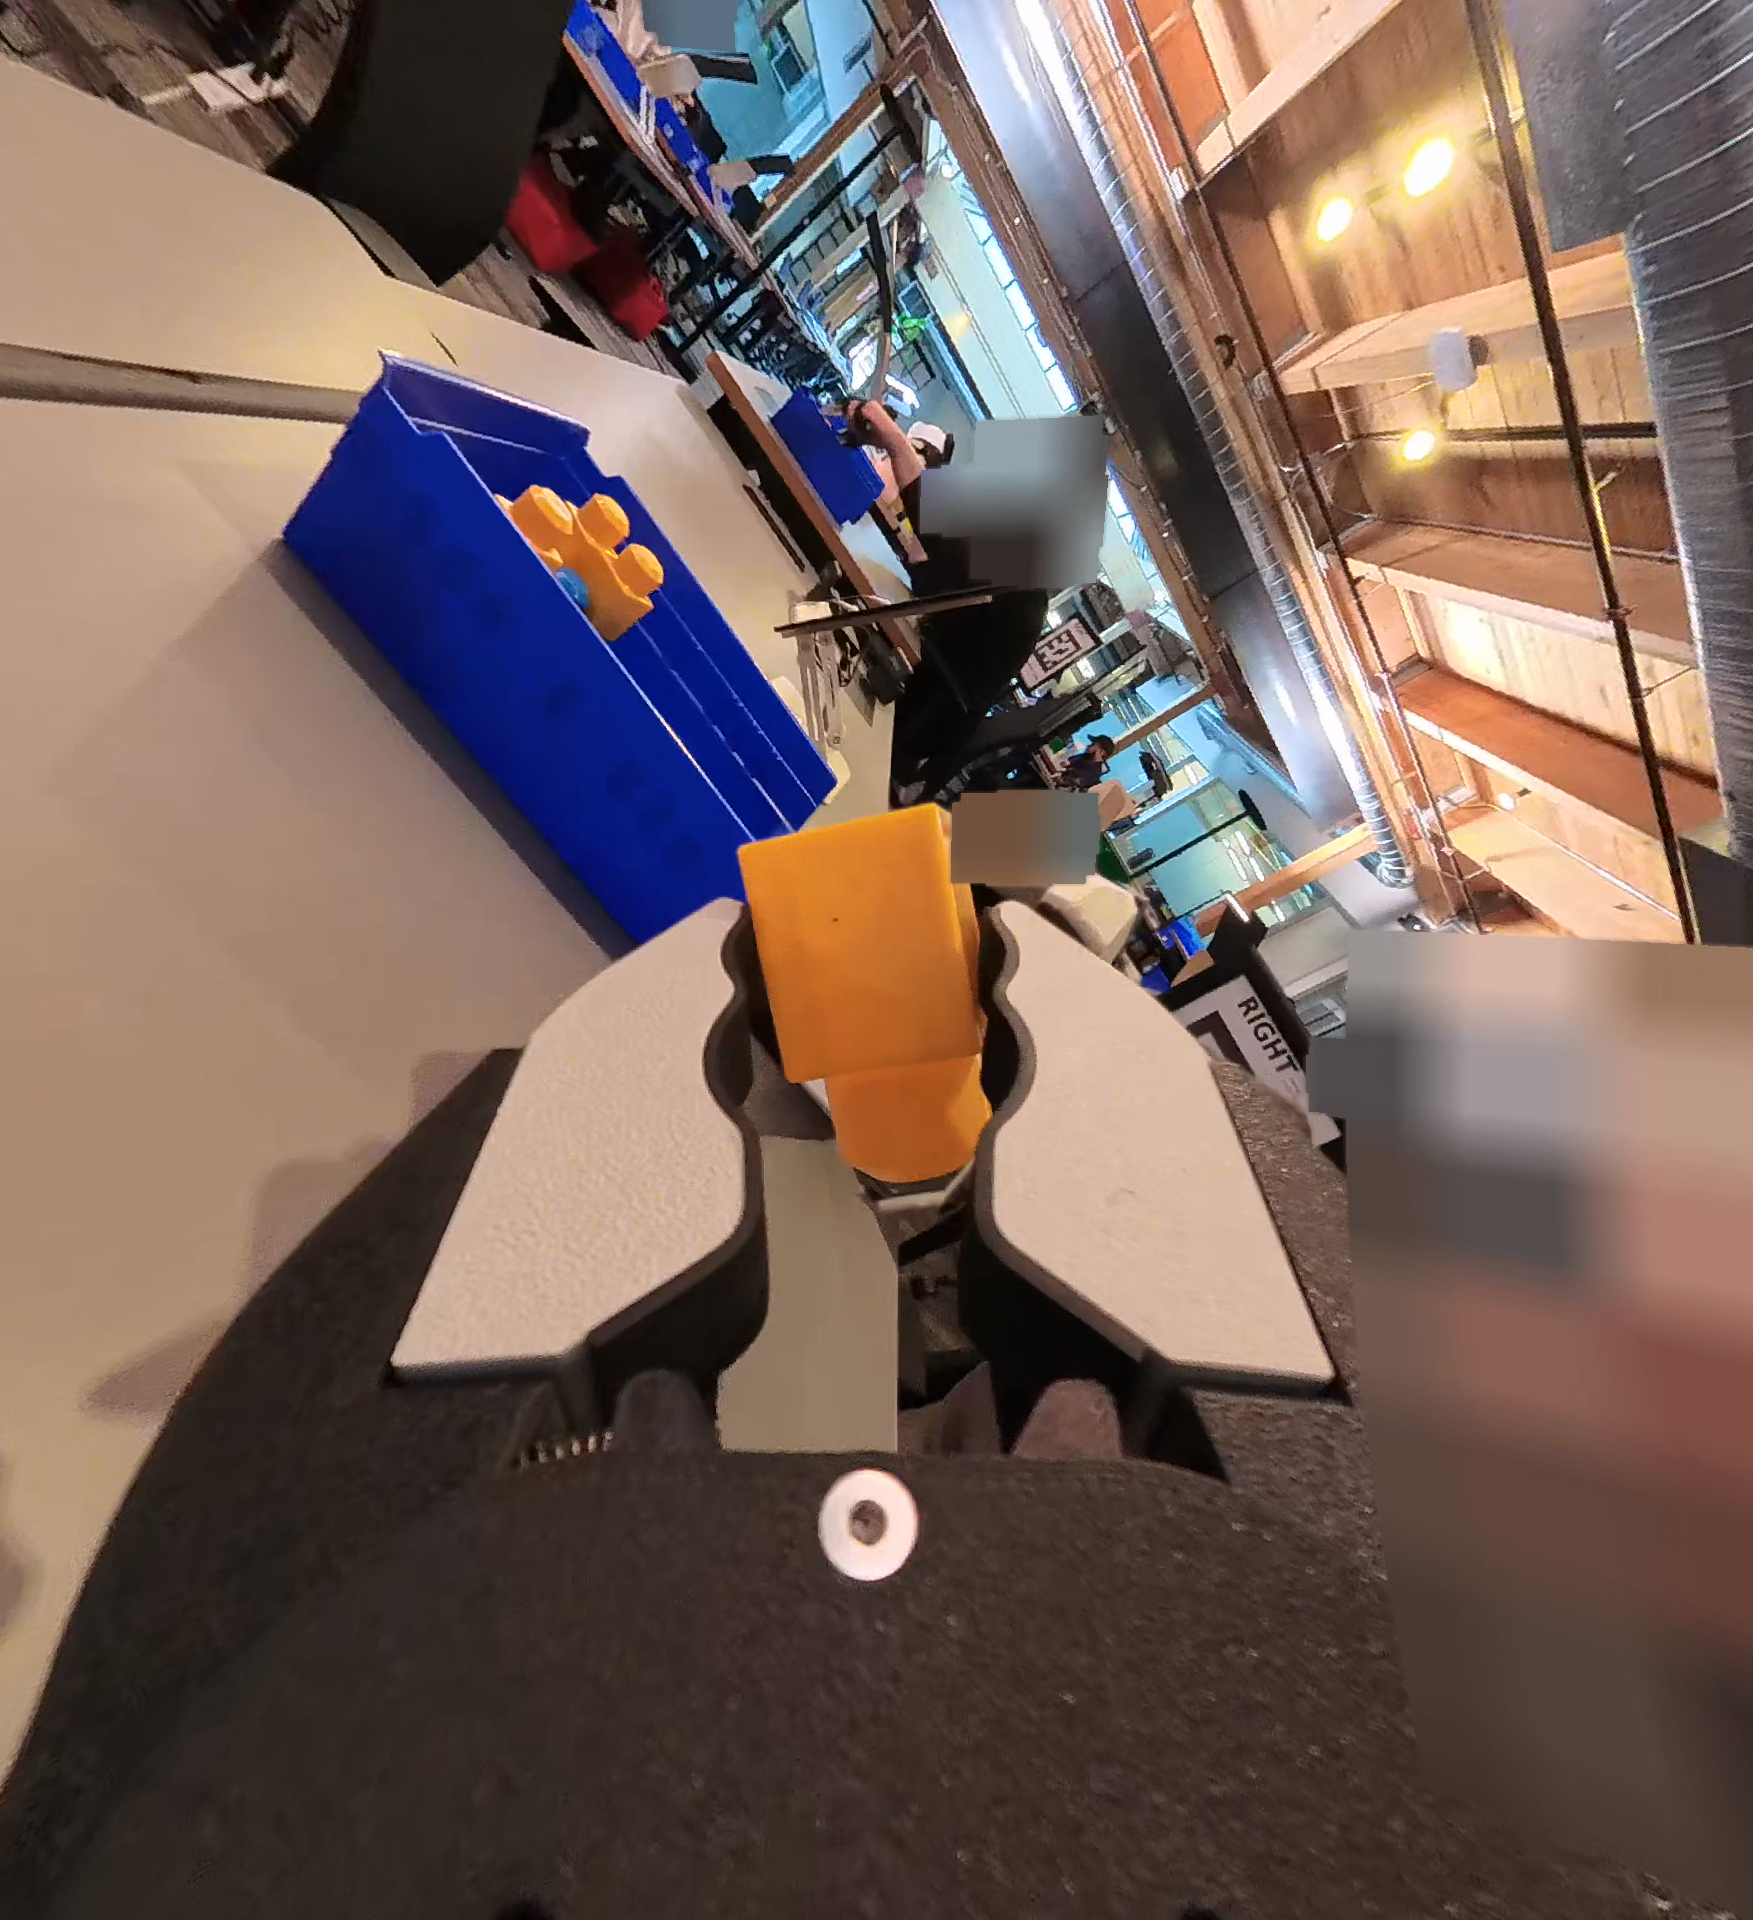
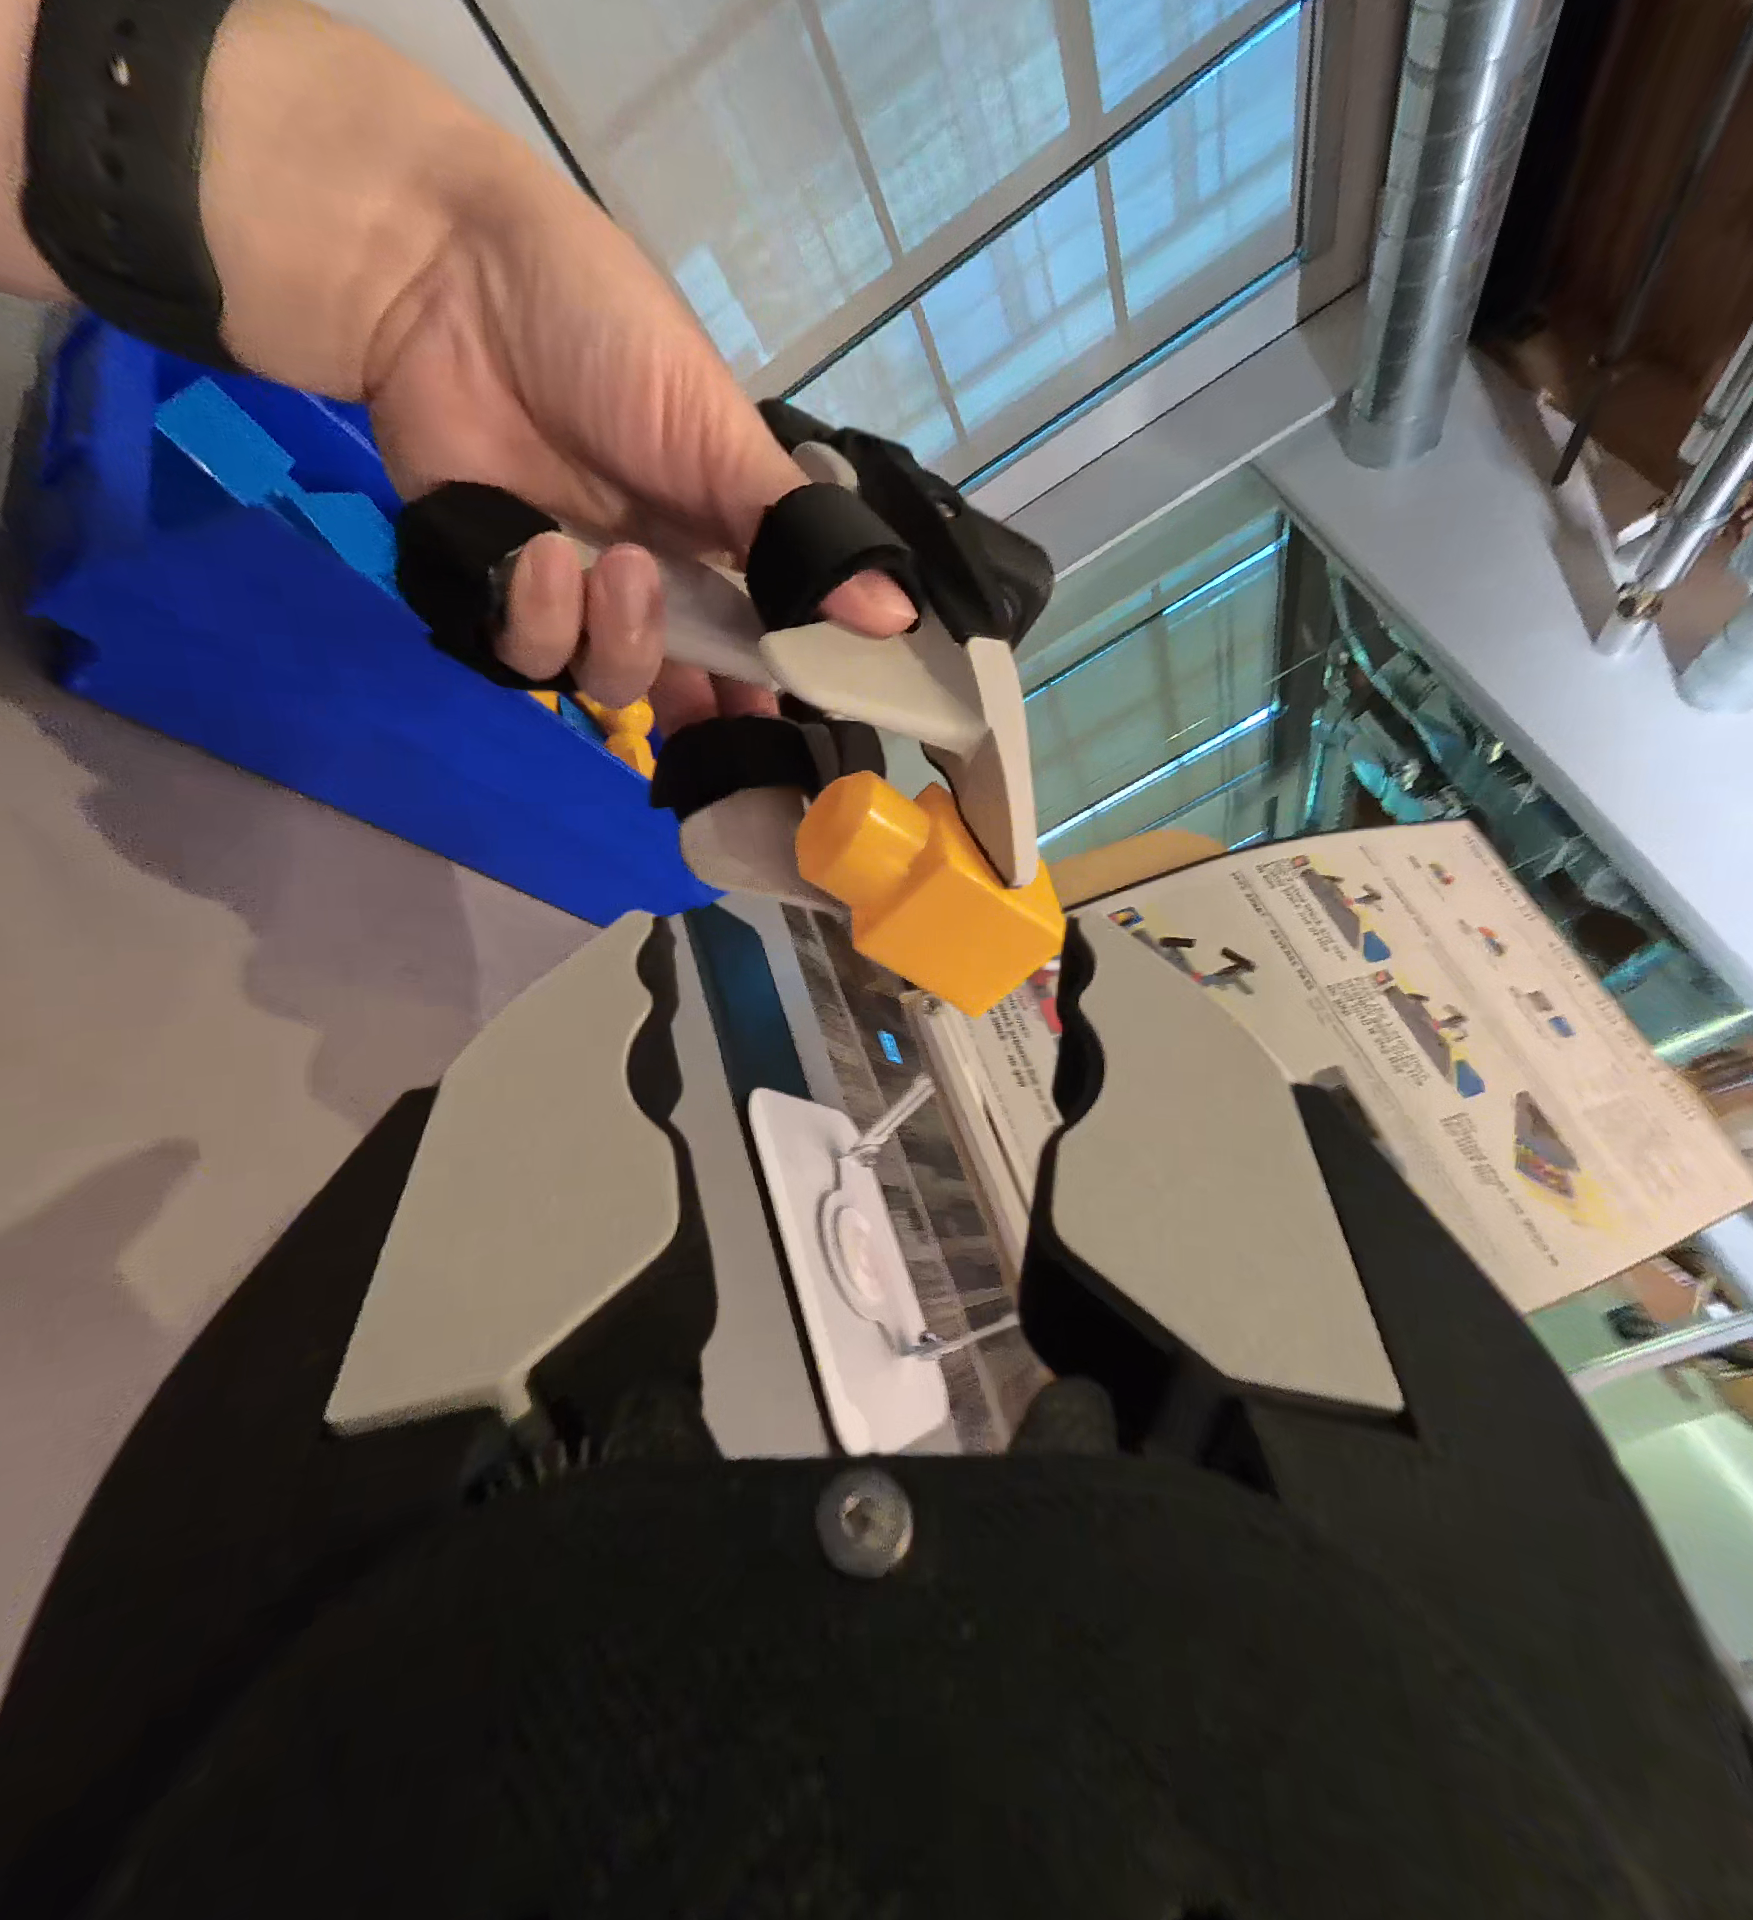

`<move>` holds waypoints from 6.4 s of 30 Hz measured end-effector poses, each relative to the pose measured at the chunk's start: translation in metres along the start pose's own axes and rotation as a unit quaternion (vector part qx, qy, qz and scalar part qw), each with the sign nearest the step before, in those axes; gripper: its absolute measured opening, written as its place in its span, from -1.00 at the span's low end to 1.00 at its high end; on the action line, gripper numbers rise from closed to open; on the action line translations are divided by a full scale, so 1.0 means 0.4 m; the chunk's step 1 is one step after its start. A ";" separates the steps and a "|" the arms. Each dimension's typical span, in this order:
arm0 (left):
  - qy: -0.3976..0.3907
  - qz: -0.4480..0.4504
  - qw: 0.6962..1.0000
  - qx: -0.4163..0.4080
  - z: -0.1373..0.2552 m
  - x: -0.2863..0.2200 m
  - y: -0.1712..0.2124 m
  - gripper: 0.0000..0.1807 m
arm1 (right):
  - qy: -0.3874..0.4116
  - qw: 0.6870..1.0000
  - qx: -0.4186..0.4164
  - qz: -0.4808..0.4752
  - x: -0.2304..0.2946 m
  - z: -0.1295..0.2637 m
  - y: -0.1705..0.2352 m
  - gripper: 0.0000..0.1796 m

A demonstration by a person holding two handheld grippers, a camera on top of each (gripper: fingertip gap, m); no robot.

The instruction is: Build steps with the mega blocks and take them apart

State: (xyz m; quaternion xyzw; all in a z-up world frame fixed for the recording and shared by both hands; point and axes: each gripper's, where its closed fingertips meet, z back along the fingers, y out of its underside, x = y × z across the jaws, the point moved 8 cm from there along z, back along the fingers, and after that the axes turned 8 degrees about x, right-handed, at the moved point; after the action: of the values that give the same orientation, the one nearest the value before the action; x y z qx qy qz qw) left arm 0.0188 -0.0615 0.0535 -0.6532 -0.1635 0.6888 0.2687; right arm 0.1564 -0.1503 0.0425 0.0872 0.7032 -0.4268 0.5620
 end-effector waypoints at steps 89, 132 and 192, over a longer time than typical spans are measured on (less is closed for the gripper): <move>0.003 0.011 0.996 -0.085 -0.123 0.014 0.029 -0.57 | -0.022 0.980 0.028 -0.194 -0.039 -0.030 0.106 -0.32; -0.381 -0.195 0.889 -0.163 0.298 -0.171 -0.043 -0.55 | -0.327 0.681 0.566 -0.331 0.037 -0.057 0.462 -0.60; -0.670 -0.021 0.735 0.101 0.469 0.017 0.047 -0.58 | -0.237 0.857 0.386 -0.246 -0.069 -0.060 0.339 -0.44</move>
State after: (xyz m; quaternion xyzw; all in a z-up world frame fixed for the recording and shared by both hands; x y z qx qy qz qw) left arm -0.1693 -0.0490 0.0545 0.0121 -0.2440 0.9550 0.1684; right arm 0.2305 -0.0395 -0.0019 0.0172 0.3264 -0.7960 0.5094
